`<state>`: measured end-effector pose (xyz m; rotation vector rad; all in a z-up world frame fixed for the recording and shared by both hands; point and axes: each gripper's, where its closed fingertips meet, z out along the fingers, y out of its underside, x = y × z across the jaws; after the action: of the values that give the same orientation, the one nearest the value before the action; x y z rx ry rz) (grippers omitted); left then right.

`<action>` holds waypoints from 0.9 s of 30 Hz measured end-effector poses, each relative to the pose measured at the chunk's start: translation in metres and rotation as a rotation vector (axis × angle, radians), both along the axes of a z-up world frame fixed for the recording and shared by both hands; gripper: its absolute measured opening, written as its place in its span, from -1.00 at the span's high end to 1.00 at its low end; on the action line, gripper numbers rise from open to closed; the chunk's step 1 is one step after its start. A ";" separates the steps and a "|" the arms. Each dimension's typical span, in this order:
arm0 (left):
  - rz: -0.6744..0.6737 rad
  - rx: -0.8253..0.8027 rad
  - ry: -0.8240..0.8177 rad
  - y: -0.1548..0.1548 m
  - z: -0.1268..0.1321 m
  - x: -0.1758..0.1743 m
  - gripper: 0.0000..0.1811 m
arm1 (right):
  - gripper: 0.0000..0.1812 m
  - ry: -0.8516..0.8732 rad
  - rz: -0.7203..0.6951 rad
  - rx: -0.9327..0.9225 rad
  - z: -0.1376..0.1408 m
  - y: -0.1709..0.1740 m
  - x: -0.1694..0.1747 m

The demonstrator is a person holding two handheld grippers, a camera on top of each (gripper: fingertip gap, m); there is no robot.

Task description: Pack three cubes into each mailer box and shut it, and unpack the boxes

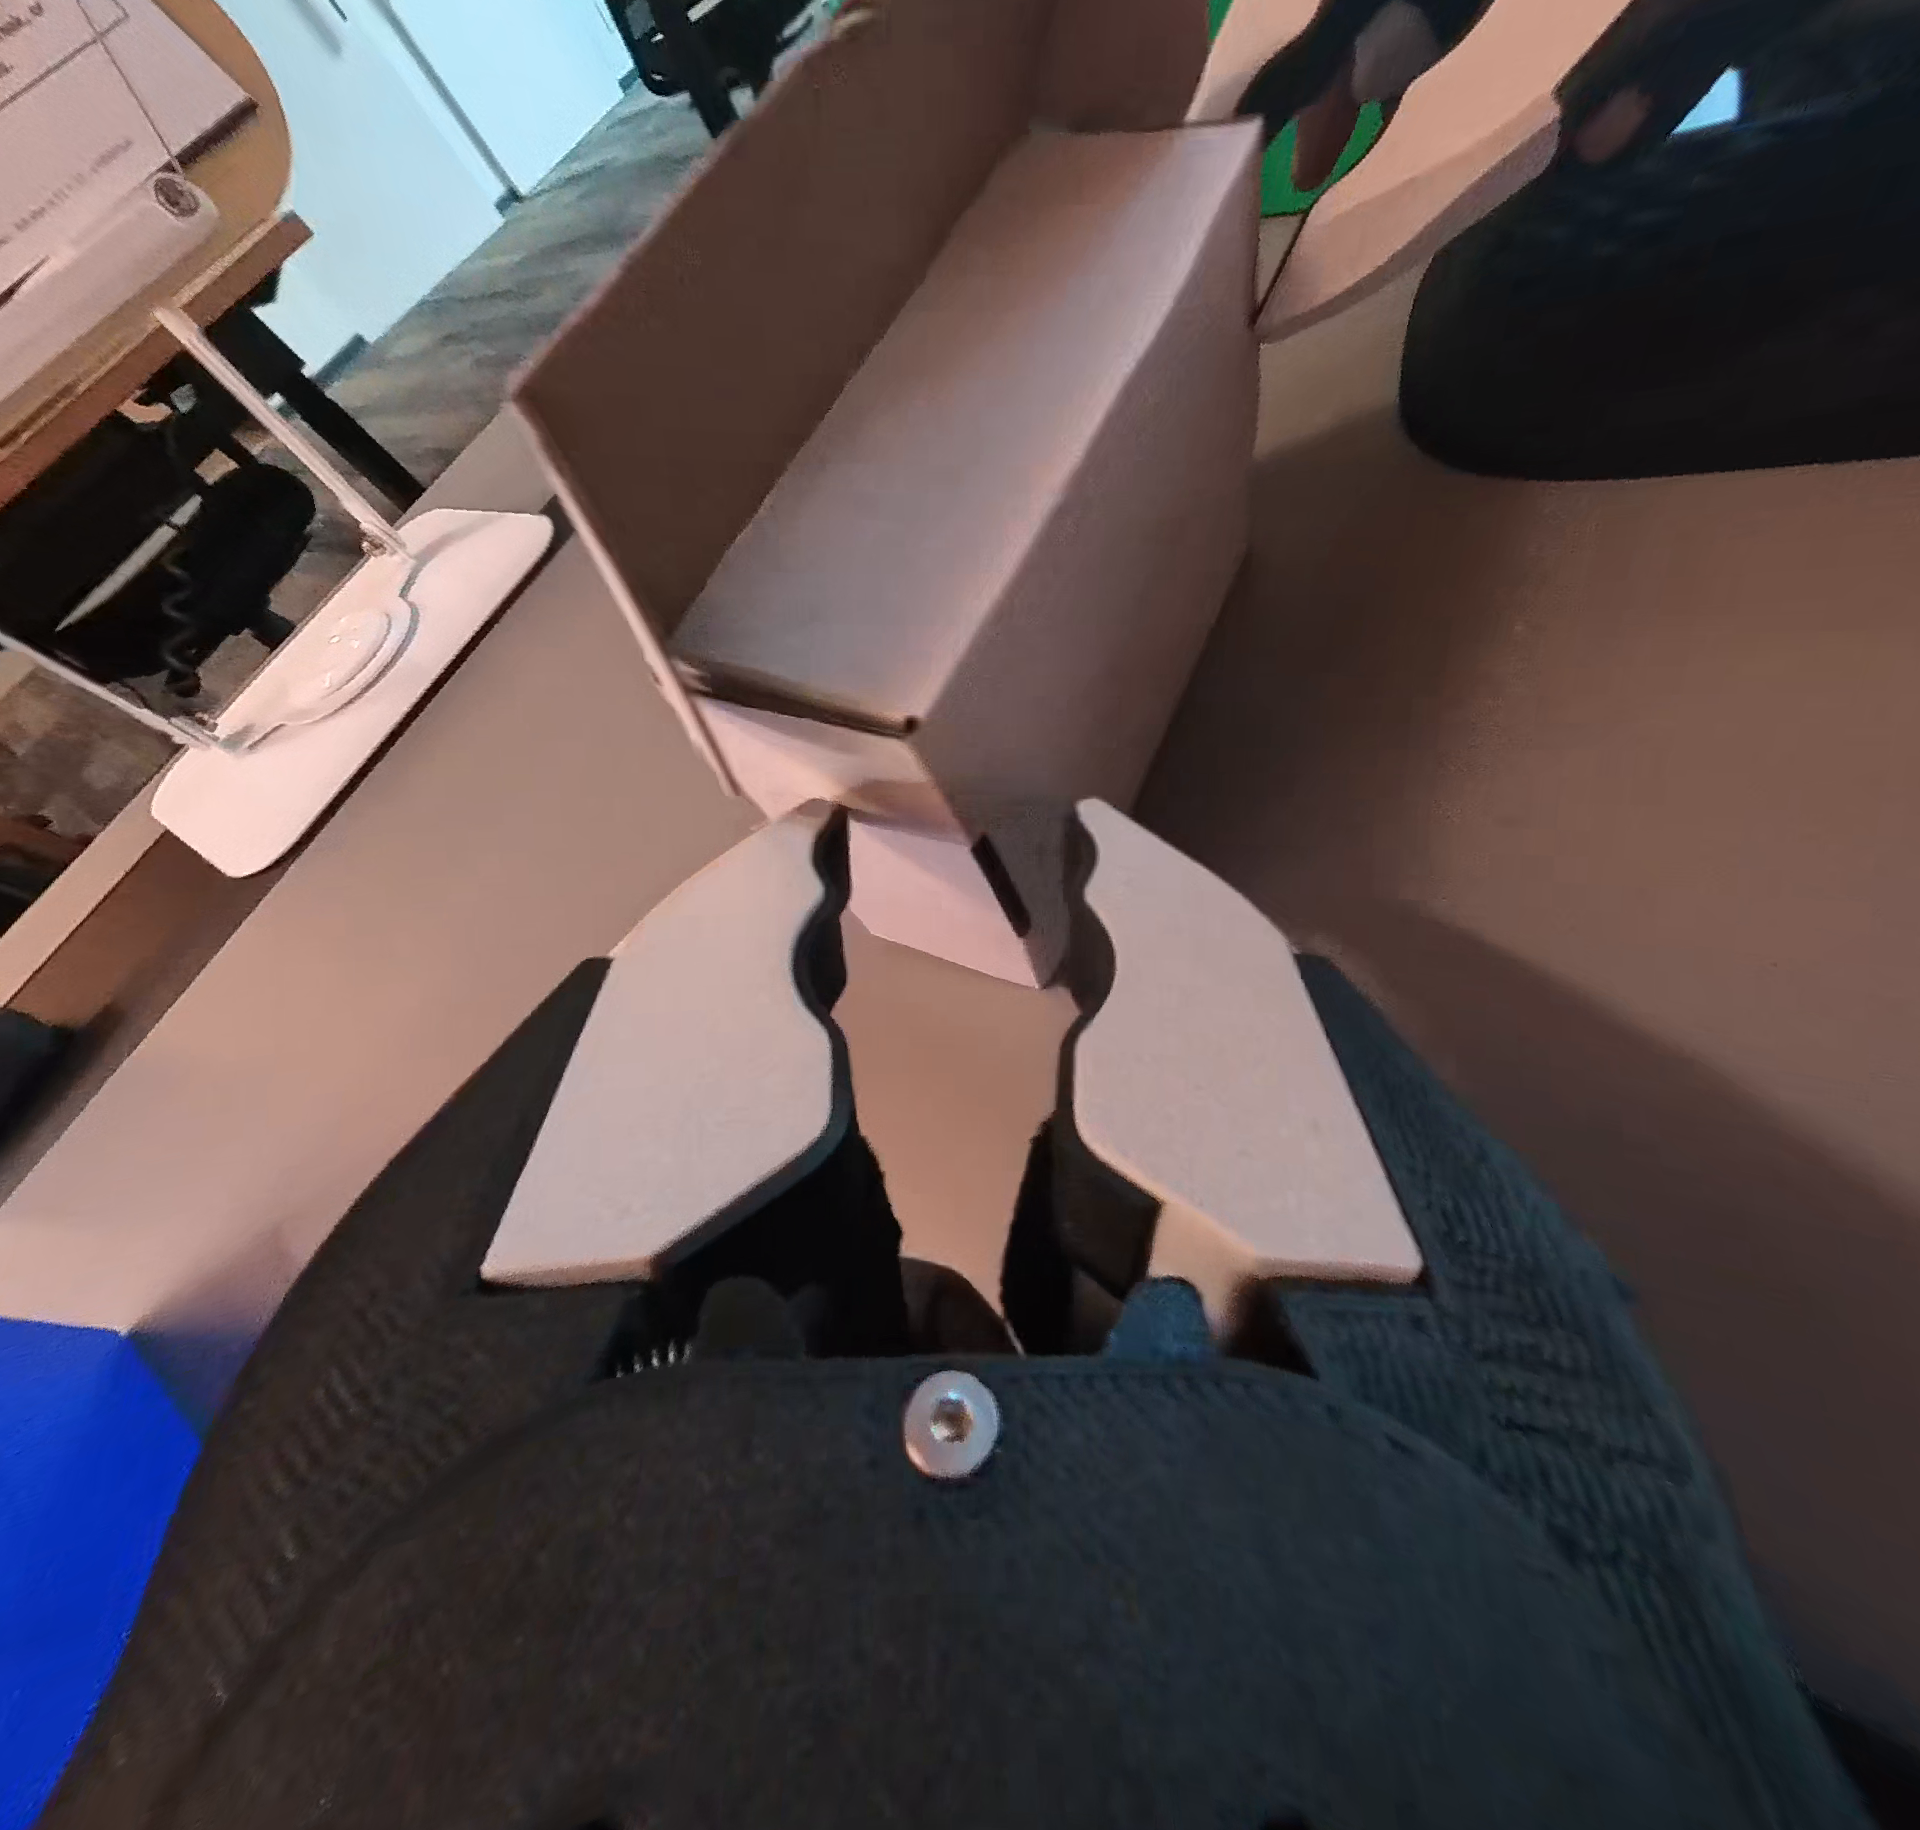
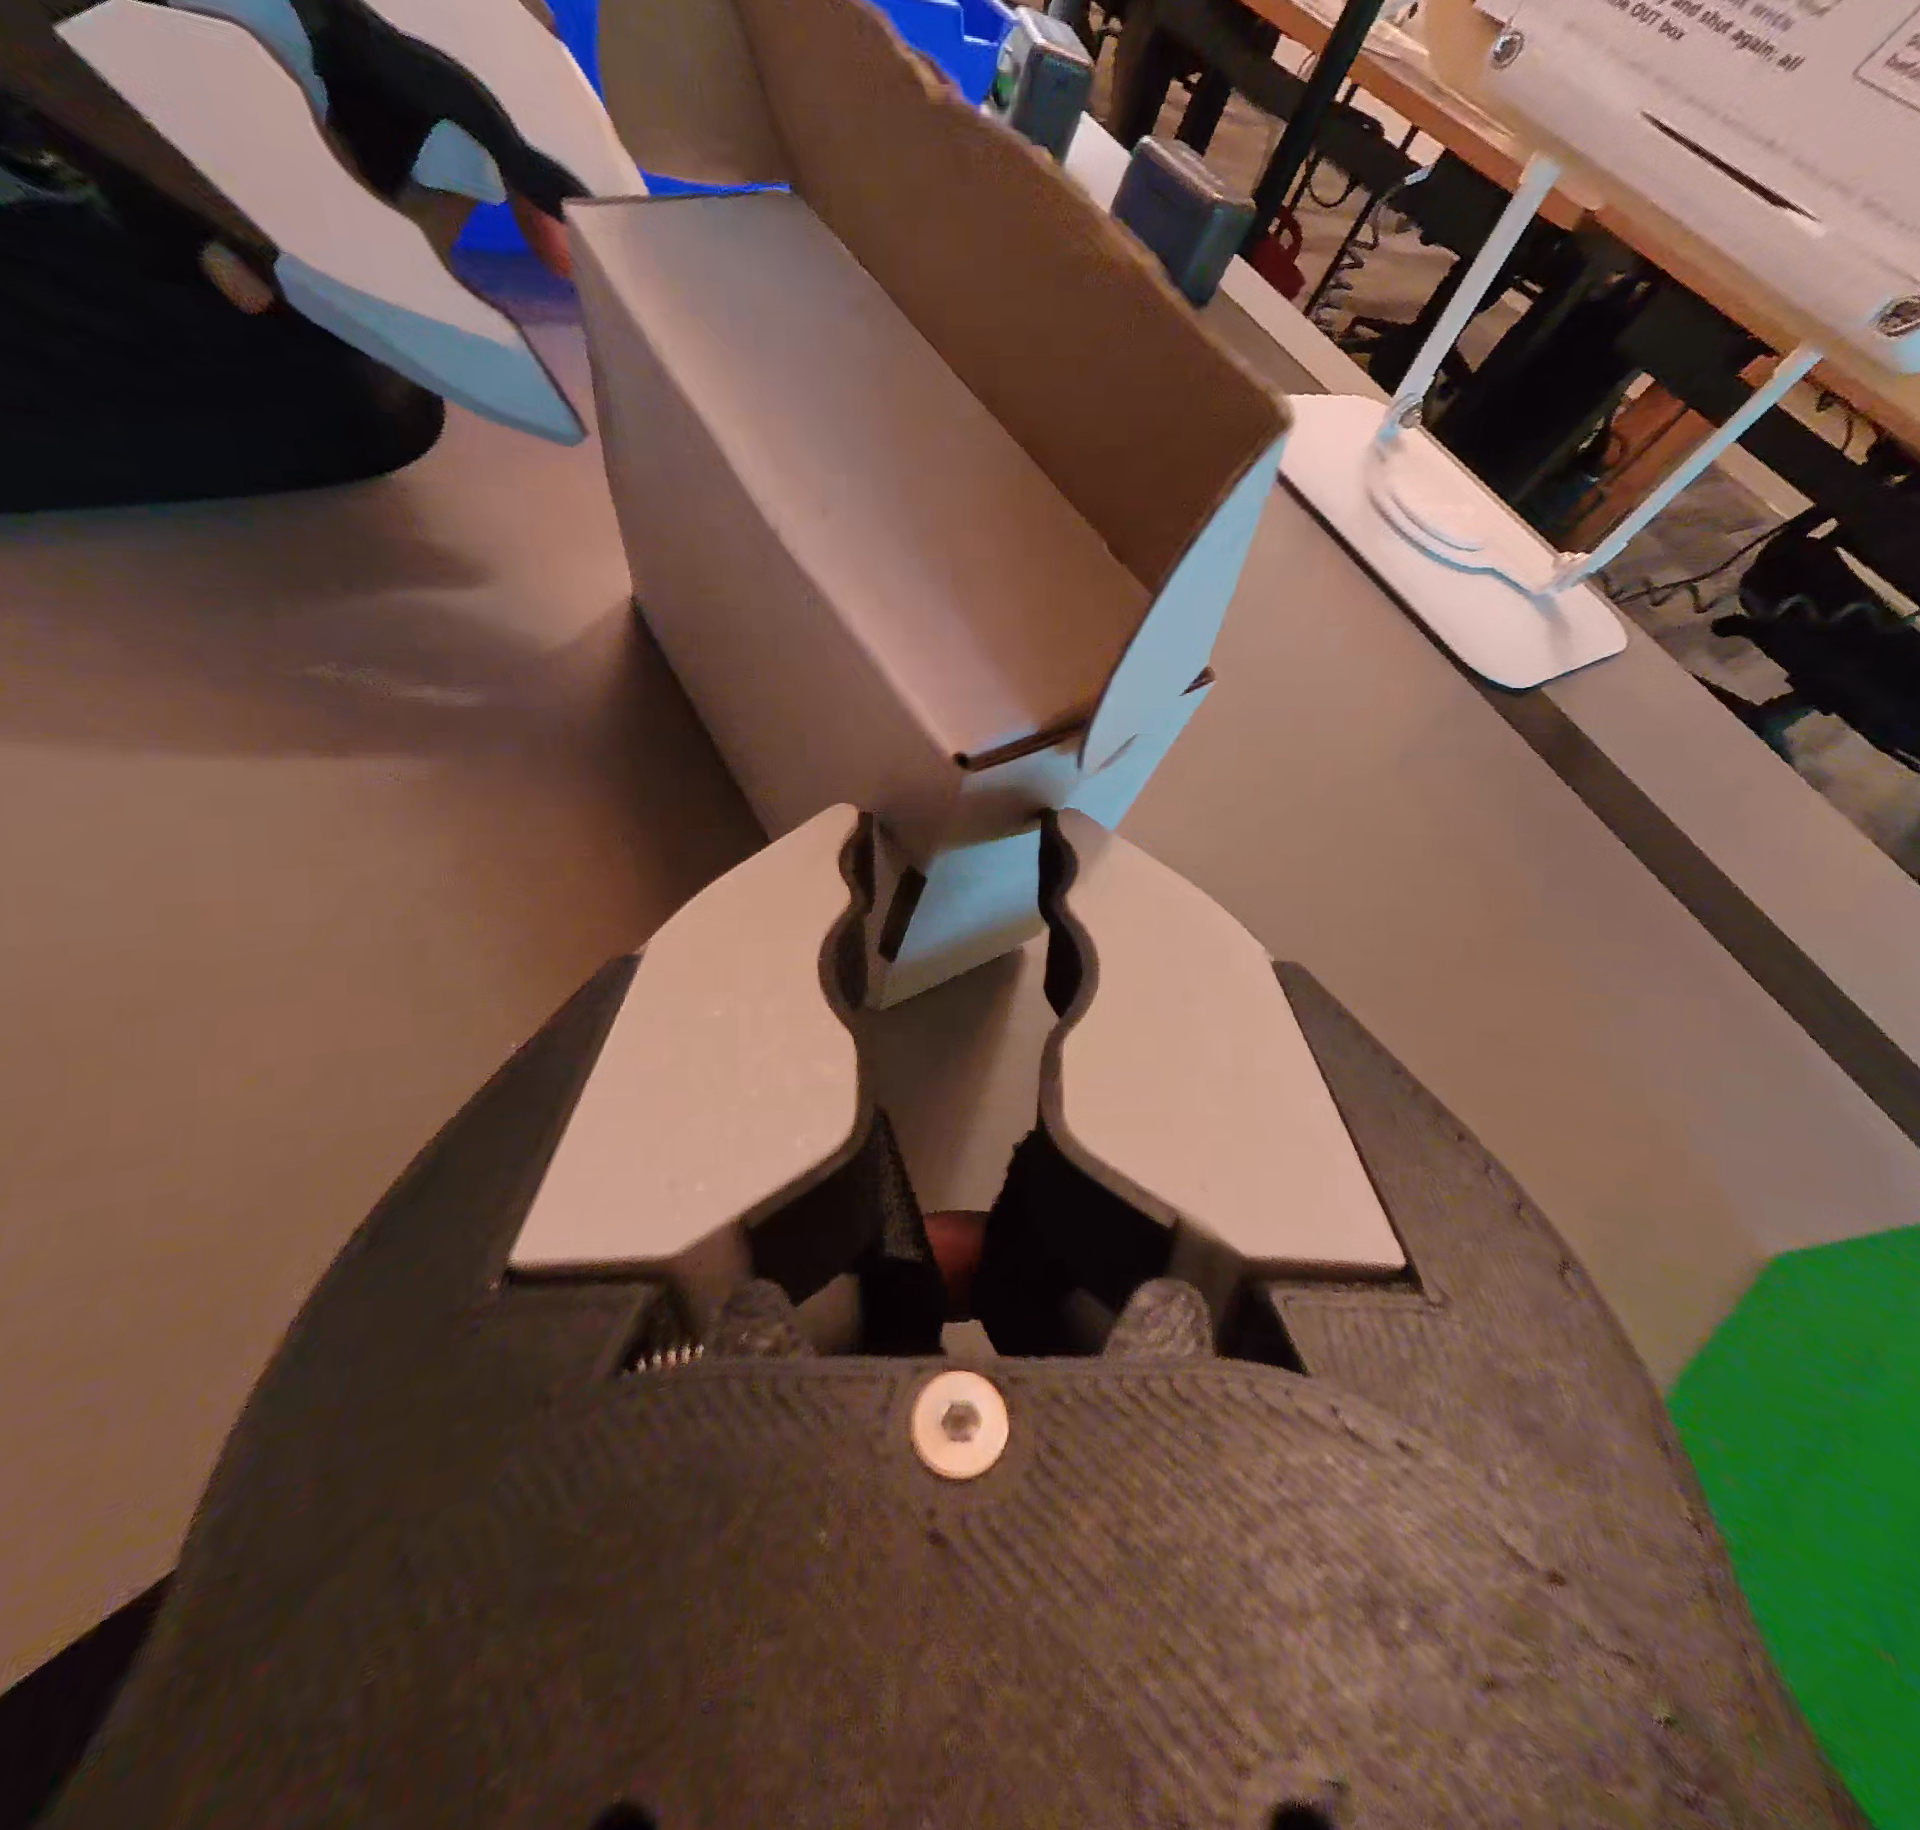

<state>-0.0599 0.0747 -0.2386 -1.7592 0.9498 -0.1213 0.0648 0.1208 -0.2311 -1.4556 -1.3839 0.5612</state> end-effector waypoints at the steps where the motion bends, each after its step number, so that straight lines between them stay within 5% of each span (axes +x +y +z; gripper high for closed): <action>1: -0.002 0.007 -0.001 0.001 -0.001 0.001 0.54 | 0.64 -0.005 -0.002 0.010 -0.001 0.001 0.000; 7: 0.118 0.150 -0.077 0.012 0.021 -0.015 0.32 | 0.42 0.121 -0.056 0.142 0.022 0.010 0.006; 13: 0.037 0.278 -0.045 0.005 0.038 0.004 0.38 | 0.57 0.127 -0.043 0.350 0.035 0.002 0.001; 27: 0.049 0.243 -0.078 0.012 0.041 0.008 0.38 | 0.73 0.157 -0.066 0.307 0.039 0.006 0.001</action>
<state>-0.0516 0.0865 -0.1978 -1.5415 0.8281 -0.0403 0.0657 0.1267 -0.1918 -1.1793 -1.2337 0.3916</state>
